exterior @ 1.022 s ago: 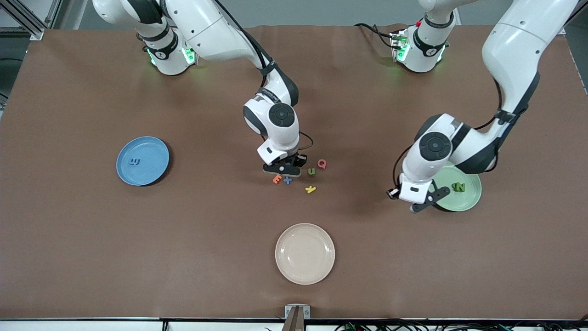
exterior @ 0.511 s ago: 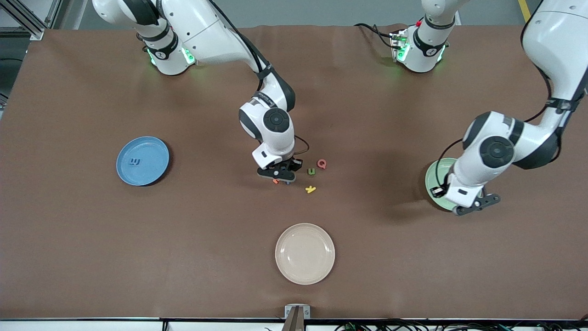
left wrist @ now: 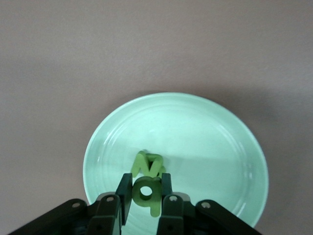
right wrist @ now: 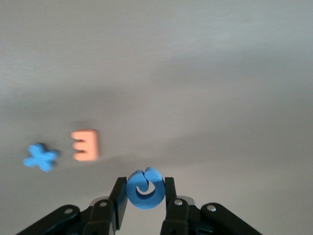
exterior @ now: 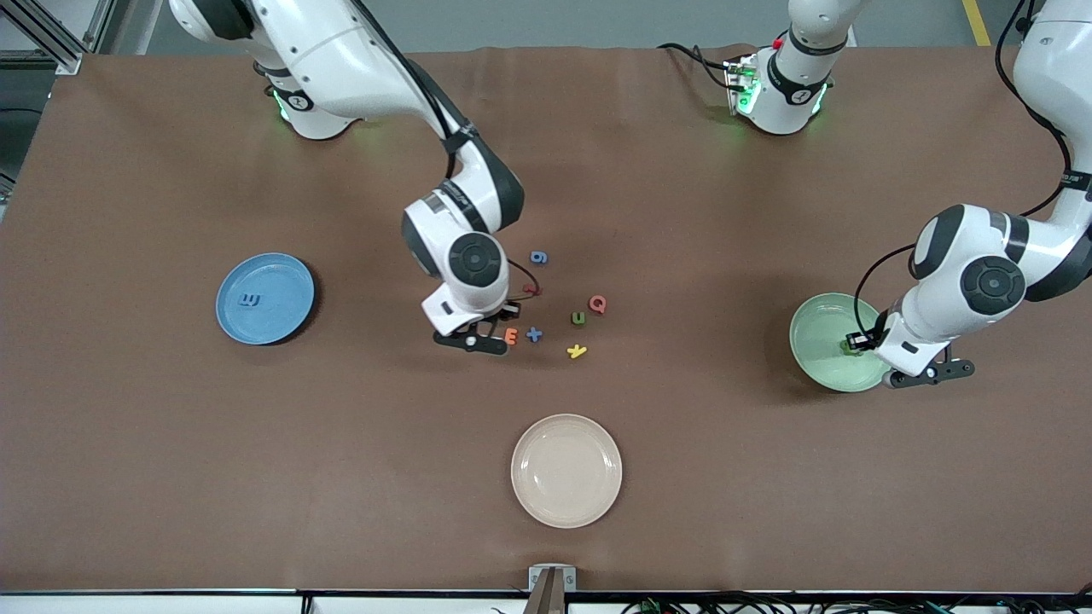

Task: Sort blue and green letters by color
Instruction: 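Place the blue o on the blue plate while the left places q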

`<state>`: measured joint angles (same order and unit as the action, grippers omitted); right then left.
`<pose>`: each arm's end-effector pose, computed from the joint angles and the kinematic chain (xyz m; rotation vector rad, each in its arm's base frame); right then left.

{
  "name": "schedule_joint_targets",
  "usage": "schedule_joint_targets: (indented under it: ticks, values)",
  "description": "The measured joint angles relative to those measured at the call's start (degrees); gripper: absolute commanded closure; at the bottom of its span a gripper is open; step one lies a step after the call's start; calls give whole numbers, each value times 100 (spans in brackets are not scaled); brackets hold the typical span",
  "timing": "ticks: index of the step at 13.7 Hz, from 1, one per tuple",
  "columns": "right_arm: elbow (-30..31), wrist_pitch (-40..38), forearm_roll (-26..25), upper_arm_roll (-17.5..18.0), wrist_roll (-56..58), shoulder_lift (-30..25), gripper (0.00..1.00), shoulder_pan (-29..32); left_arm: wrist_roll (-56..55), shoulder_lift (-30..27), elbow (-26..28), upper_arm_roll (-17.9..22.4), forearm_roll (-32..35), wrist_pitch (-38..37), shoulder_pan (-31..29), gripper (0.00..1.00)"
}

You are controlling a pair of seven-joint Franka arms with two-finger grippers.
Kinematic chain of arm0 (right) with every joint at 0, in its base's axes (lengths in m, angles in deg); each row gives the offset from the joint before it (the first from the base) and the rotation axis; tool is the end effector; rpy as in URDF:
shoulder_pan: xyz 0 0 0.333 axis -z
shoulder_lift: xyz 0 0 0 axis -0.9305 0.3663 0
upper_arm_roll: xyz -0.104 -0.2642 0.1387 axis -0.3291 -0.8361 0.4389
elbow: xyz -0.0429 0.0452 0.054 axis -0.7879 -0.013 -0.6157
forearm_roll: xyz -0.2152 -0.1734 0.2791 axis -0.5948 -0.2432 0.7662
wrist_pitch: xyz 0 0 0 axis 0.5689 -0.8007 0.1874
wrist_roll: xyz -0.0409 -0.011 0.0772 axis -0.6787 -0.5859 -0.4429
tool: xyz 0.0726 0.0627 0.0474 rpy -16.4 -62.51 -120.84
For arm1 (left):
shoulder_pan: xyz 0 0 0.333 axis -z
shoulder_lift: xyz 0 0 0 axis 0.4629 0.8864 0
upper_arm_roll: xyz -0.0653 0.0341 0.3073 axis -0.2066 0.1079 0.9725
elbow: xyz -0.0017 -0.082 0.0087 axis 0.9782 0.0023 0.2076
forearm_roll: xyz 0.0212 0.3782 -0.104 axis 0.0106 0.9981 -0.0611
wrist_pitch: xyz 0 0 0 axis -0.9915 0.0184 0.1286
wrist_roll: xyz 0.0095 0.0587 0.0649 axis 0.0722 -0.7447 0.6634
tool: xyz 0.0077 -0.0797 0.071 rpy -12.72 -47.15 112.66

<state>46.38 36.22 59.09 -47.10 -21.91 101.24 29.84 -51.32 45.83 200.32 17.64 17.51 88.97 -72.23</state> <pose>0.5526 0.3951 0.2513 2.9929 -0.2179 -0.2439 0.5994 0.0286 0.2470 -3.0255 -0.2144 0.0758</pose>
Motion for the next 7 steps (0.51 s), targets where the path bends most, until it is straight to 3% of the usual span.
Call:
schedule_joint_targets:
  ticks: [3, 7]
  values:
    - [410, -572, 33, -30, 1062, -702, 100, 609, 97, 185, 5, 1, 1, 99, -49, 99]
    - [1860, -599, 44, -59, 2949, -2003, 100, 1679, 114, 356, 0, 3, 357, 174, -102, 99]
